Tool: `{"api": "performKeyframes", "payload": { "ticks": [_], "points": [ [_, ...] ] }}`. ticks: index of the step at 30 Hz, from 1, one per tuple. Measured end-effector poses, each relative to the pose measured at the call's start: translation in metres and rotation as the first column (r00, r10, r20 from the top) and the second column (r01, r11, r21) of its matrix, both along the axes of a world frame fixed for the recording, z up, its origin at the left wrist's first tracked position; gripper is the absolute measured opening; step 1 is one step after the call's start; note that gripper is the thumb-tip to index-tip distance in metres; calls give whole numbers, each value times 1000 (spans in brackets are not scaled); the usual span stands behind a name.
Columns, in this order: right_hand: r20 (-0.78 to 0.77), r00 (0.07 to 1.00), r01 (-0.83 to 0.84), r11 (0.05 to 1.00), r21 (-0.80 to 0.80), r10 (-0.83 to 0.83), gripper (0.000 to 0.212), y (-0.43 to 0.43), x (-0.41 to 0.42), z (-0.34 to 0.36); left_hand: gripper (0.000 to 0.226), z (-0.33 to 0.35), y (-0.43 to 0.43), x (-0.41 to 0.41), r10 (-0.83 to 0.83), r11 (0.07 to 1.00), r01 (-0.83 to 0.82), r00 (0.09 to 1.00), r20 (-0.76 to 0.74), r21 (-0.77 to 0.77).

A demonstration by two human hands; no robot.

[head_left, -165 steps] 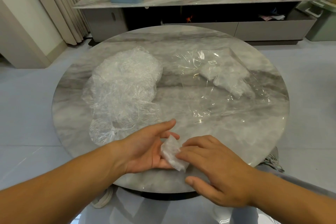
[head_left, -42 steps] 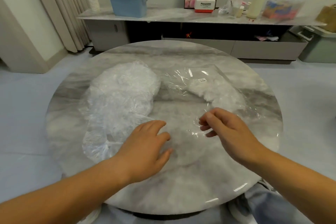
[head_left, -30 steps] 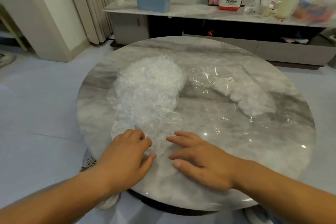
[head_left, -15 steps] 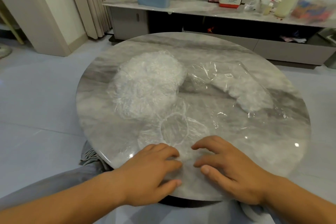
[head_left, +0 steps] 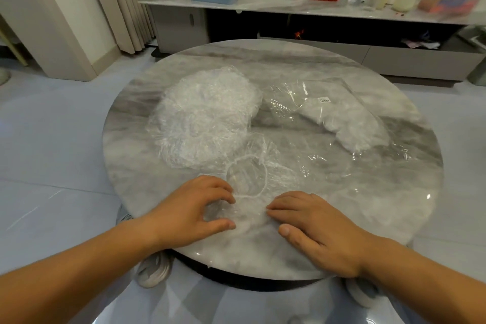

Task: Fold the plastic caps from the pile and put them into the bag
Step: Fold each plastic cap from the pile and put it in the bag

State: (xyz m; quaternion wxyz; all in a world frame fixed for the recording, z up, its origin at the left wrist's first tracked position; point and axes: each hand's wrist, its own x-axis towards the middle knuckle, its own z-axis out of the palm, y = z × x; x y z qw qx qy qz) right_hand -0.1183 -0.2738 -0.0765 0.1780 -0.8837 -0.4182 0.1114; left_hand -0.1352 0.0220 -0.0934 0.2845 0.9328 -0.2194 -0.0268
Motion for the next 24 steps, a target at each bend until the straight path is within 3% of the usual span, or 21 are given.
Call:
{"api": "performKeyframes", "payload": {
  "ticks": [9, 14, 21, 24],
  "points": [
    [-206, 973, 147, 964, 221, -101, 53, -13, -4, 0, 24, 9, -11, 1, 37, 985, -56, 992, -117, -161],
    [-384, 906, 320, 884, 341, -180, 38, -7, -2, 7, 8, 15, -15, 1, 114, 956, -177, 959, -260, -233],
    [-246, 938, 295, 934, 203, -243, 50, 15, 4, 7, 16, 18, -26, 15, 271, 918, -333, 923, -272, -216],
    [-281, 918, 341, 919, 198, -280, 41, 20, 10, 1, 16, 17, -29, 24, 318, 925, -354, 920, -229, -137]
  ]
}}
